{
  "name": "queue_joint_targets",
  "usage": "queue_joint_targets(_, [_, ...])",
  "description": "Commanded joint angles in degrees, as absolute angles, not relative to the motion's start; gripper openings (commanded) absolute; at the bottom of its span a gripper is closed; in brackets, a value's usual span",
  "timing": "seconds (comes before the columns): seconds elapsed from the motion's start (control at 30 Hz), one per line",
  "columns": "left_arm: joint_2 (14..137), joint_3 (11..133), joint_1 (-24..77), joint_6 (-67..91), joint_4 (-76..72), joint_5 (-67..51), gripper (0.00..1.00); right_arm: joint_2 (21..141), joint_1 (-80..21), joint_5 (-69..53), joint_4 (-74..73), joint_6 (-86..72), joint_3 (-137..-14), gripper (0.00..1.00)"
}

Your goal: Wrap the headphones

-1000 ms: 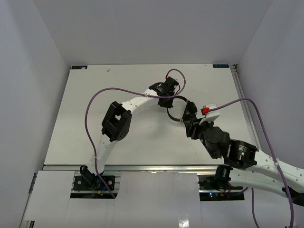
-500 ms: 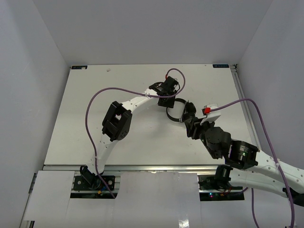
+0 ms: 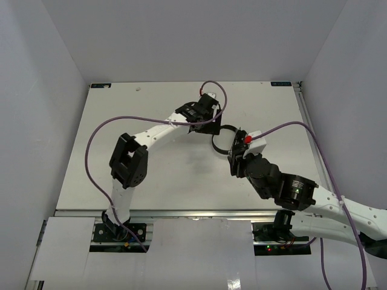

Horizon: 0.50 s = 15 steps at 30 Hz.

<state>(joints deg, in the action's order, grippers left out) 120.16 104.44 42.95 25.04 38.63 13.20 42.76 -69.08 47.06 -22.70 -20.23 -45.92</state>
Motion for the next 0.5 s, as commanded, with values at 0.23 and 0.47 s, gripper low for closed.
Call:
queue_joint_targets(0.23, [66.9, 65.1, 42.6, 23.7, 18.3, 13.8, 0.98, 50.8, -63.7, 36.6, -21.7, -16.7, -49.8, 0.61])
queue_joint_targets(0.47, [49.1, 46.8, 43.5, 29.2, 14.9, 10.3, 0.98, 51.3, -61.0, 34.3, -16.6, -18.5, -46.2, 0.93])
